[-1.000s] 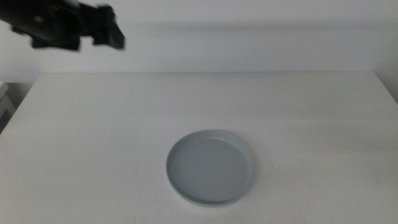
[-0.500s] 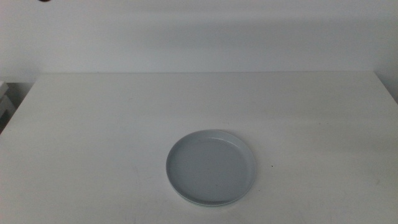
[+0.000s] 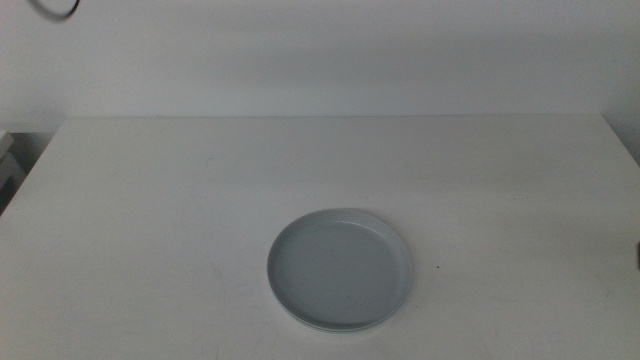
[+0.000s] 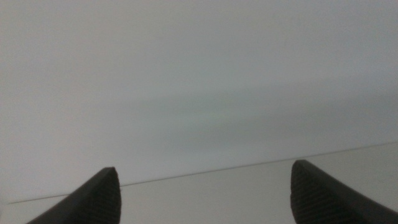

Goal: Stack the three bowls on top of each other.

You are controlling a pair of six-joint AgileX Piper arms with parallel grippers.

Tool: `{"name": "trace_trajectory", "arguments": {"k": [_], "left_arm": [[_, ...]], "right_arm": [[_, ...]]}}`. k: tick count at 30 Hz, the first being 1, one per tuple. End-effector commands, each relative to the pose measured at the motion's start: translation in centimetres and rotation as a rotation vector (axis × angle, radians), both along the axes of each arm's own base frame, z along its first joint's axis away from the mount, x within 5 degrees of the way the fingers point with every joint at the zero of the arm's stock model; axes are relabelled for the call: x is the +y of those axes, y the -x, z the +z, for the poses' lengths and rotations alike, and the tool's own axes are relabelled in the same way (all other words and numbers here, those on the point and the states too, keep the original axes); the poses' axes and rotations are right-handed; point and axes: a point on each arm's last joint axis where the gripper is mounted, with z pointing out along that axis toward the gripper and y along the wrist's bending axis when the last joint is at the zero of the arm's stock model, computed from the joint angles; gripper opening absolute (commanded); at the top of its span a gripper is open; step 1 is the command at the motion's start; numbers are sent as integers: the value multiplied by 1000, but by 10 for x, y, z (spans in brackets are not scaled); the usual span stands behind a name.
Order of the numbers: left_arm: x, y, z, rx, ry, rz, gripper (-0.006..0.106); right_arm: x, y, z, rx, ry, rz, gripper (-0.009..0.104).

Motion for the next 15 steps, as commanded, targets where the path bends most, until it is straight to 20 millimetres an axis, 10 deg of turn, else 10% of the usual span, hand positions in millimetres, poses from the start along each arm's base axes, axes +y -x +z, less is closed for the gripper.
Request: {"name": "trace_trajectory", "arguments": {"k": [1,15], "left_arm": [[6,24,15,-176,64,21,90],[30,140,-93,-136,3,35,90]], "right_arm": [[0,-10,2,-114,29,-24,63],[-9,-11,-70,-103,154,-83,63]]}}
